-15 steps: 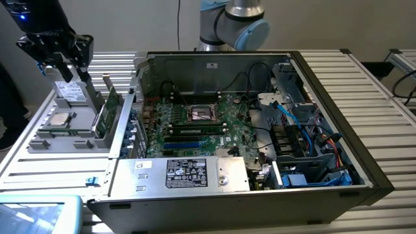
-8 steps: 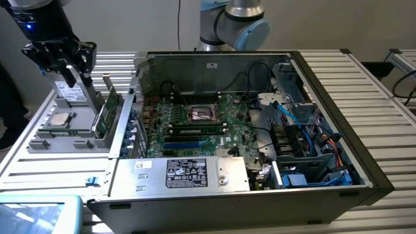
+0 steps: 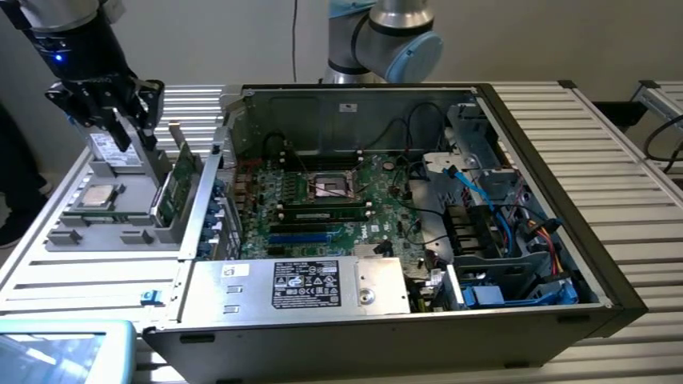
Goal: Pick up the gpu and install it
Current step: 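Pick up the gpu and move the gpu toward the slot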
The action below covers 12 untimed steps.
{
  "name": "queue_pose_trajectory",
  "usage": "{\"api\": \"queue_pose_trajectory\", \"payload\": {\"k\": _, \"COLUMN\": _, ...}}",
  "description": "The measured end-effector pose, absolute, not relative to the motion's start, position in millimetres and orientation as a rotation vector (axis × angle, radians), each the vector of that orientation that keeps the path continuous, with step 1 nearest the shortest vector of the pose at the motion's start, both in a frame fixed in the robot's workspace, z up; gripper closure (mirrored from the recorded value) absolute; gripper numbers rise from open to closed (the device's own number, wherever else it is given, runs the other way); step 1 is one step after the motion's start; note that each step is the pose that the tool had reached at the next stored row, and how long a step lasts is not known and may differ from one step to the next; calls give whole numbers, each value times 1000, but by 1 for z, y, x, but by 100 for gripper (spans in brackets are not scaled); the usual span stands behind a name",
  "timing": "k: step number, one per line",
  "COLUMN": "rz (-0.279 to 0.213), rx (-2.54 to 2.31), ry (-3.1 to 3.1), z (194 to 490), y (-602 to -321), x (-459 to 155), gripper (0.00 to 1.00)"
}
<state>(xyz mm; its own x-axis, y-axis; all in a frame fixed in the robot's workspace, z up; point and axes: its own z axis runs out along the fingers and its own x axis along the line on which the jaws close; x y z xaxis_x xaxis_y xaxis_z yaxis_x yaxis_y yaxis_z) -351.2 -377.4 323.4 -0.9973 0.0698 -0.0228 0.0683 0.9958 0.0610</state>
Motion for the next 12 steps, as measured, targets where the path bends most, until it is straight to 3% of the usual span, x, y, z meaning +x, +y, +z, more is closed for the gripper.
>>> {"api": "queue_pose_trajectory", "payload": {"k": 12, "rz": 96, "rx": 107, "ry": 3108, "z": 302, "y": -380, "x": -350, "gripper": 56}}
